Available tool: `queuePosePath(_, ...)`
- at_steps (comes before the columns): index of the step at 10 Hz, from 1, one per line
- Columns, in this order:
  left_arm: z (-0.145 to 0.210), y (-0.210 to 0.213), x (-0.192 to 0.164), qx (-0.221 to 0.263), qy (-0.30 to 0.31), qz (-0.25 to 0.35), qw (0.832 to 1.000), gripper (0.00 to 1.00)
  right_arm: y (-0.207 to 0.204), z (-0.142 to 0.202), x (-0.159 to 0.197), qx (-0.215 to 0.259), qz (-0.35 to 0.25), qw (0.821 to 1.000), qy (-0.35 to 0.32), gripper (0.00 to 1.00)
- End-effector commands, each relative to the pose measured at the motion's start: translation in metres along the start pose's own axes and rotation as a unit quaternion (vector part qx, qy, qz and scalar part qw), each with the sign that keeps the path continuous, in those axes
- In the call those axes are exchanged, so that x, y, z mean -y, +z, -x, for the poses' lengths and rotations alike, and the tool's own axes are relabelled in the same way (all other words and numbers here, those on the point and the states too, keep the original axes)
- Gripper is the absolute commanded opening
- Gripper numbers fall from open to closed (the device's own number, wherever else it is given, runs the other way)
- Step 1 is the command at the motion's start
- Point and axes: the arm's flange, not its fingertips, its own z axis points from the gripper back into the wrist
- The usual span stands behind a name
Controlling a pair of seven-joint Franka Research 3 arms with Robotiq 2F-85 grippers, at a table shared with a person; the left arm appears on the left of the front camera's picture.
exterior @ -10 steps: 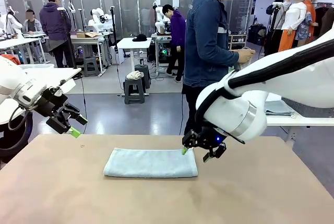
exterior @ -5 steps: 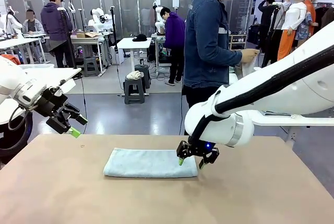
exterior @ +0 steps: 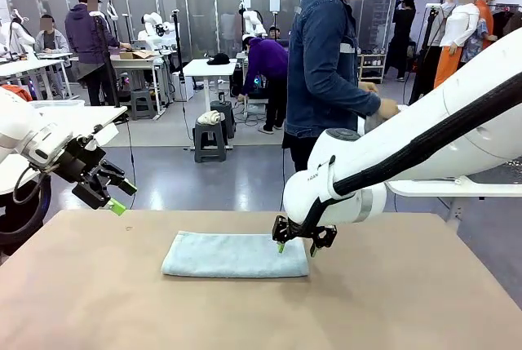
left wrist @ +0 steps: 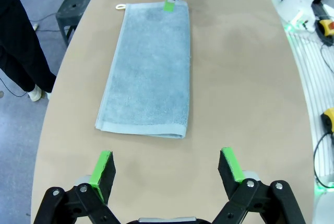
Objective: Fold the towels and place them in the basket.
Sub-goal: When a person lays out a Towel with hook on the table, fold it in half twice.
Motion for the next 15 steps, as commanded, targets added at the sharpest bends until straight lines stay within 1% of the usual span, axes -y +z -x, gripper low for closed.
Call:
queuePosePath(1, -0.001, 0.001, 0.001, -0.002, 0.002, -0.005, 1.0, 1.0, -0.009, -0.013, -0.012, 0.004, 0.014, 0.999, -0.039, 0.86)
queuePosePath(3, -0.001, 0.001, 0.001, -0.002, 0.002, -0.005, 1.0, 1.0, -0.016, -0.02, -0.011, 0.005, 0.027, 0.998, -0.055, 0.86)
queuePosePath(6, -0.001, 0.001, 0.001, -0.002, 0.002, -0.005, 1.0, 1.0, -0.022, -0.021, -0.008, -0.006, 0.036, 0.998, -0.052, 0.86)
queuePosePath(7, -0.001, 0.001, 0.001, -0.002, 0.002, -0.005, 1.0, 1.0, -0.023, -0.022, -0.007, -0.011, 0.035, 0.998, -0.057, 0.66)
queuePosePath(11, -0.001, 0.001, 0.001, -0.002, 0.002, -0.005, 1.0, 1.0, -0.024, -0.022, -0.013, -0.009, 0.058, 0.997, -0.05, 0.66)
queuePosePath(12, -0.001, 0.001, 0.001, -0.002, 0.002, -0.005, 1.0, 1.0, -0.025, -0.022, -0.013, -0.007, 0.065, 0.997, -0.045, 0.47)
queuePosePath(15, -0.001, 0.001, 0.001, -0.002, 0.002, -0.005, 1.0, 1.0, -0.029, -0.023, -0.013, -0.011, 0.078, 0.996, -0.041, 0.47)
